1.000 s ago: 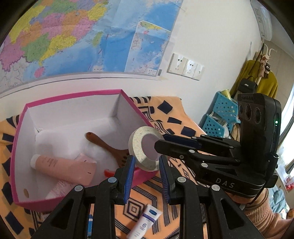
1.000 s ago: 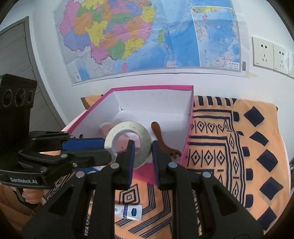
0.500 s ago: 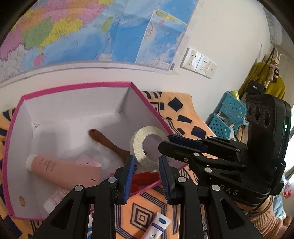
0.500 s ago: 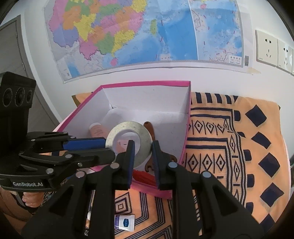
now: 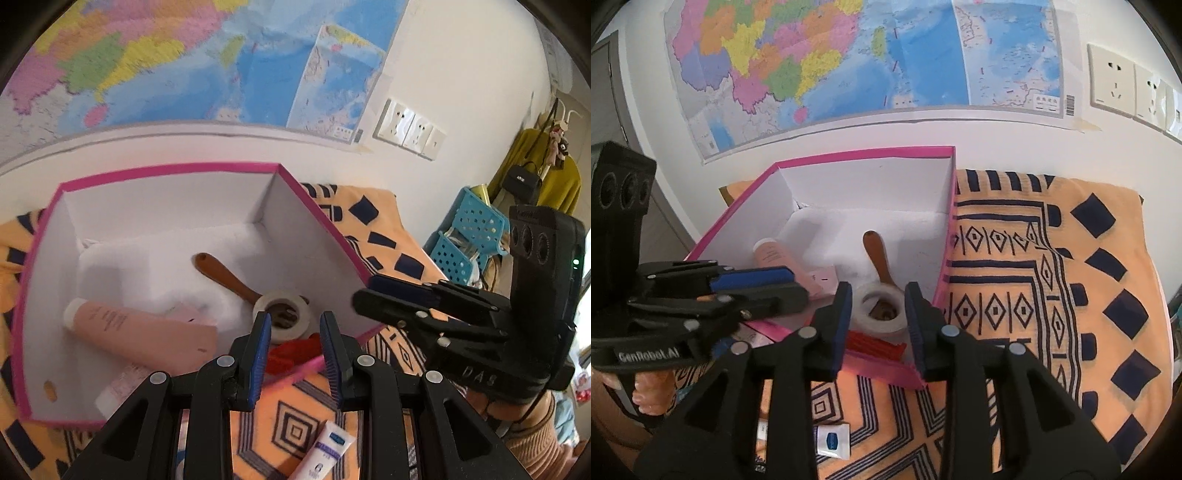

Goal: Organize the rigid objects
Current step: 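Move the right gripper down to the small white tube with blue cap, then close the right gripper around the small white tube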

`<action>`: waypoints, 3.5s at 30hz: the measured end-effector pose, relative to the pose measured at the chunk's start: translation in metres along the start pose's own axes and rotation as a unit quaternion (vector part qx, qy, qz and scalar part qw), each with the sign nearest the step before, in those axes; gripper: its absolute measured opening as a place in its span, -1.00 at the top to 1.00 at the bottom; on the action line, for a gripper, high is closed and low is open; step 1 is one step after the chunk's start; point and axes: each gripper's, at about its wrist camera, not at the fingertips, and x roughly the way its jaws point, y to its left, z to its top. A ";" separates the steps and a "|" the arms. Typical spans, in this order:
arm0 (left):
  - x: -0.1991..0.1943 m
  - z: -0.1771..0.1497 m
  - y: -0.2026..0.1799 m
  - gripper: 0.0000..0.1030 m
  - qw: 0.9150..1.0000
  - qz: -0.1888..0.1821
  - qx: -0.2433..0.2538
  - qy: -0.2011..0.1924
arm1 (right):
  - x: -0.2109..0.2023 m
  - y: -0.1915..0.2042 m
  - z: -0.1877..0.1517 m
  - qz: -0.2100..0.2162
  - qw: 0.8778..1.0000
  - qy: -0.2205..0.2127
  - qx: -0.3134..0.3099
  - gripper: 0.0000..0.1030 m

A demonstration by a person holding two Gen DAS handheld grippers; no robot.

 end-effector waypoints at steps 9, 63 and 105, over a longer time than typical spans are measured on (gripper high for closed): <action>-0.044 -0.029 0.005 0.29 0.999 0.010 0.004 -0.034 | -0.034 0.000 -0.025 0.028 0.999 -0.019 -0.001 0.34; -0.015 -0.137 0.003 0.26 0.994 -0.002 -0.052 0.094 | 0.016 0.009 -0.123 0.088 0.990 0.090 0.062 0.25; -0.025 -0.117 -0.010 0.29 0.997 -0.012 -0.041 0.067 | -0.022 0.020 -0.108 0.100 0.993 0.038 0.053 0.12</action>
